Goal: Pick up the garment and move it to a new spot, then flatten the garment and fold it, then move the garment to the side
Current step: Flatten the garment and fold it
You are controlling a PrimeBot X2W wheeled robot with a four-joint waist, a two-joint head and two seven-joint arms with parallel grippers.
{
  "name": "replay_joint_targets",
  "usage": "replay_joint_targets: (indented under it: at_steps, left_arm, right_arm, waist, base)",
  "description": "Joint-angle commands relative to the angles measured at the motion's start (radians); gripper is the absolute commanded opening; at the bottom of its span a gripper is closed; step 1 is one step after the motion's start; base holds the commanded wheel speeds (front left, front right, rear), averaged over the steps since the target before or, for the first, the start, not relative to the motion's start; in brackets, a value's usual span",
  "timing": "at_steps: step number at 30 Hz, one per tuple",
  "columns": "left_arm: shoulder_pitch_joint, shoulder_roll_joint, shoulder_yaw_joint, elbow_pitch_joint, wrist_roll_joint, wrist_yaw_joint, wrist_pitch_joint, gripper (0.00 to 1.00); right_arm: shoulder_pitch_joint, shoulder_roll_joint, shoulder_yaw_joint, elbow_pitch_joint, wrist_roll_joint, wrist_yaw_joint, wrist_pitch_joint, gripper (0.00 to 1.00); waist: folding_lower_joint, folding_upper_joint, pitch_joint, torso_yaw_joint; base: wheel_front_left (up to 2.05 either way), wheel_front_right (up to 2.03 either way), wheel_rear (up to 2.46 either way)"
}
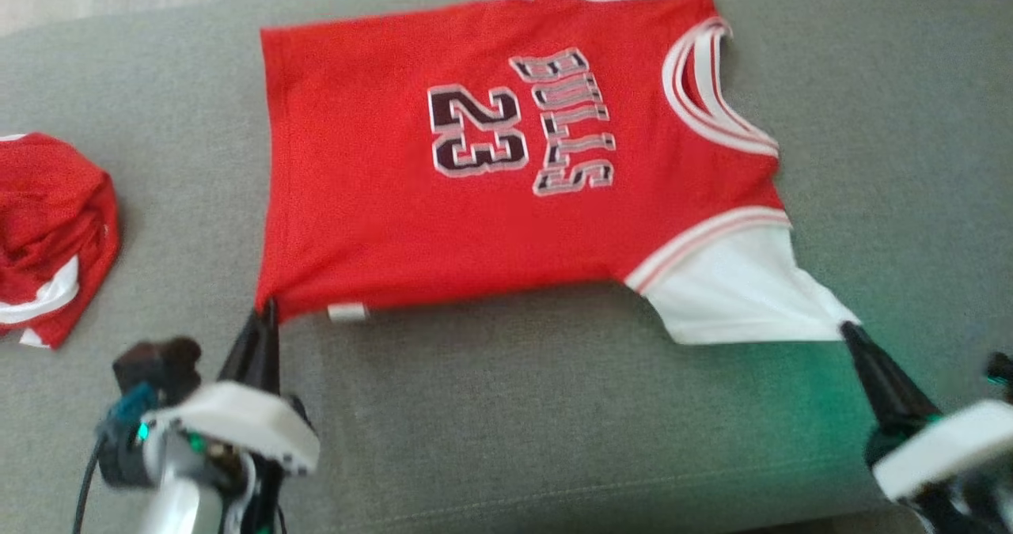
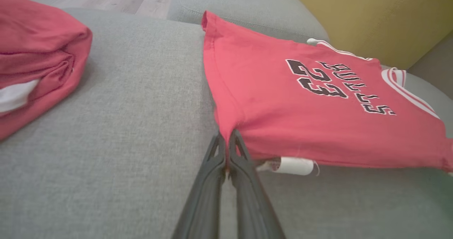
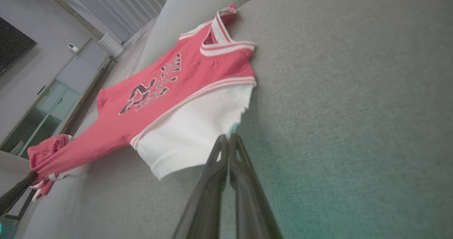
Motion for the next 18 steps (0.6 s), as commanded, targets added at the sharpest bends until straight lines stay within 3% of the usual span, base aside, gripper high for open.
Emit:
replay_joint_targets:
  at_steps: [1,9,13,18]
  left_arm:
    - [0.005,0.027,0.030,-0.090,0.004,0.018,0.030,0.00]
    - [0.170,0.082,0.019,-0.401,0.011,0.087,0.232,0.00]
    - [0.174,0.108,0.010,-0.436,0.008,0.086,0.302,0.00]
    - [0.125,0.140,0.005,-0.399,-0.045,0.052,0.412,0.00]
  right_arm:
    - [0.032,-0.015,-0.040,-0.079,-0.035,-0.001,0.021,0.00]
    - [0.261,0.185,-0.296,-0.417,-0.233,-0.001,0.351,0.00]
    - [0.271,0.270,-0.347,-0.513,-0.288,-0.001,0.472,0.00]
    - [0.198,0.296,-0.373,-0.529,-0.315,-0.001,0.556,0.00]
  waist:
    - [0.0000,-0.0001,-0.005,0.005]
    - [0.0000,-0.0001,-0.008,0.015]
    - [0.0000,-0.0001,0.001,0.017]
    - [0.0000,-0.0001,0.026,0.019]
  base:
    - [0.00,0.00,0.00]
    - [0.00,0.00,0.00]
    - [0.00,0.00,0.00]
    - [0.00,0.00,0.00]
